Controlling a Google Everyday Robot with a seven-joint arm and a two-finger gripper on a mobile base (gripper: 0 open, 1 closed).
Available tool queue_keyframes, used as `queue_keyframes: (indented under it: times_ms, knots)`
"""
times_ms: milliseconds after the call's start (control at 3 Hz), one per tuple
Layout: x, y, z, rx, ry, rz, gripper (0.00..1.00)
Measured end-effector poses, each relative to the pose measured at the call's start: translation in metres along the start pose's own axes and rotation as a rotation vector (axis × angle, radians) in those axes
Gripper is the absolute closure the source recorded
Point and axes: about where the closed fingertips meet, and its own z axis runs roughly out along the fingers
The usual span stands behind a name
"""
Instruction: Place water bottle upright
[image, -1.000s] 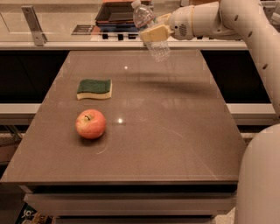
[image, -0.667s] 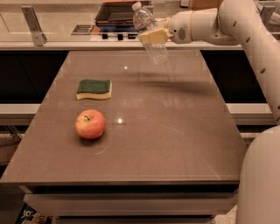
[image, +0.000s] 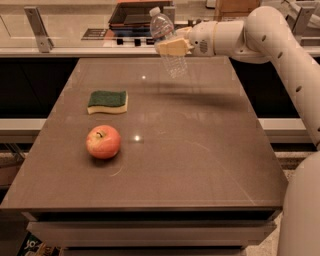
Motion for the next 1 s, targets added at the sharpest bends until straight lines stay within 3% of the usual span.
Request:
queue_keyframes:
  times_ms: [1000]
  knots:
    - [0.023, 0.002, 0.023, -0.039, -0.062, 0.064, 1.00]
